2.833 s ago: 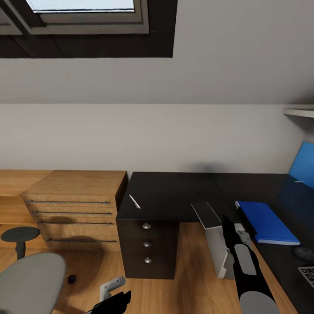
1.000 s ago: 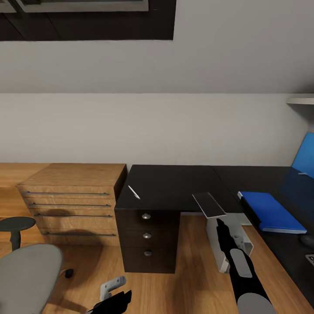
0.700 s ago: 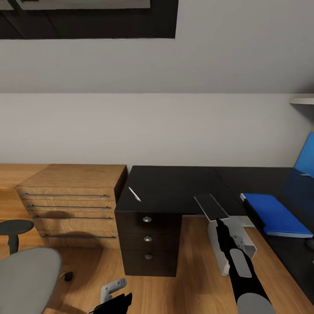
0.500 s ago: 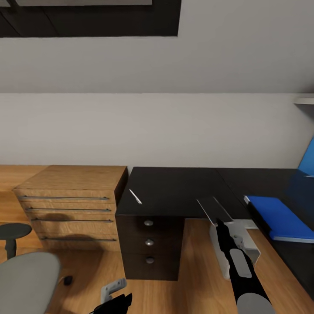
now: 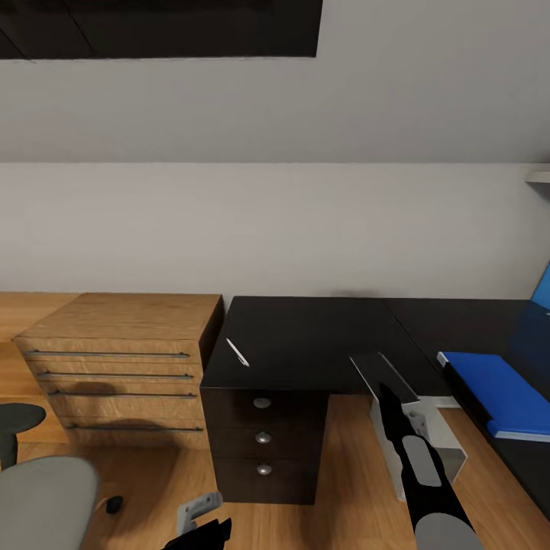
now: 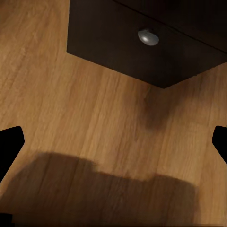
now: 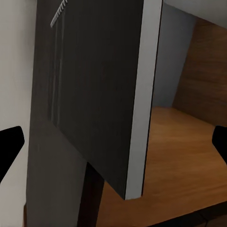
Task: In the bedroom, organize the workspace by keeping the computer under the desk, ensuring the monitor is on the desk, placing the keyboard on the desk next to the monitor, placing the mouse on the desk next to the keyboard, moving the folder from the swivel chair onto the desk next to the mouse, stacking the notebook on top of the folder with the pen on top of the notebook, and positioning the swivel chair next to the desk.
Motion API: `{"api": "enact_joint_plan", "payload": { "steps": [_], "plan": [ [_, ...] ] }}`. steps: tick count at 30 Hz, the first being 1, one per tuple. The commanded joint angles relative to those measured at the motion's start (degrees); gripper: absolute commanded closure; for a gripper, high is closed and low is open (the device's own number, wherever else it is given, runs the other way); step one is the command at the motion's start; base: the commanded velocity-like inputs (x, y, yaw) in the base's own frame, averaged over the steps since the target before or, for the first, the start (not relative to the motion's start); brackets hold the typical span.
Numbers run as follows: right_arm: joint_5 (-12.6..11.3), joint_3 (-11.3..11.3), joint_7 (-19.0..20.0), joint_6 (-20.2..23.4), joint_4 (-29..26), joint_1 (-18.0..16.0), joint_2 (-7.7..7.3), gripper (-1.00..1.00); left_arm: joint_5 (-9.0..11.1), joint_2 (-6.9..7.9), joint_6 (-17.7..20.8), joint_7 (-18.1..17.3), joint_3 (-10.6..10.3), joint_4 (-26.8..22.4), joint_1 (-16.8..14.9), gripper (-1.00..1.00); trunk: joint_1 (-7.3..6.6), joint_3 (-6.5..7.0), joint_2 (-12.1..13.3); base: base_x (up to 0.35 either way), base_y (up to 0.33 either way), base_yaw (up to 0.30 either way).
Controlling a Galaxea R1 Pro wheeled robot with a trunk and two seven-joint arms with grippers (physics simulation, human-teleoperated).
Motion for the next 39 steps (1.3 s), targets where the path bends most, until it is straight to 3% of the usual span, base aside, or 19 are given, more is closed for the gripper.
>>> {"api": "enact_joint_plan", "payload": {
  "steps": [1,21,22,39],
  "plan": [
    [-0.45,-0.26,-0.04,0.39,-0.11,-0.04,0.07,-1.00,0.59,0.01,0.11,0.52,-0.08,-0.01,0.00,-1.00,0.00,-0.05,-0.03,0.010,0.001,0.000],
    [-0.45,-0.27,-0.20,0.47,-0.11,-0.04,0.04,-1.00,0.52,-0.03,0.09,0.53,-0.10,0.14,0.00,-1.00,0.00,-0.05,-0.03,0.021,0.000,0.000],
    [-0.45,-0.26,-0.20,0.44,-0.11,-0.04,0.05,1.00,0.52,-0.02,0.08,0.53,-0.10,0.14,0.00,-1.00,0.00,-0.05,-0.03,0.000,0.000,0.000],
    [-0.53,-0.39,-0.06,0.39,-0.32,-0.04,0.00,1.00,0.61,0.04,0.07,0.64,-0.02,0.14,0.00,-1.00,-0.44,0.31,0.77,0.000,0.000,0.000]
  ]
}}
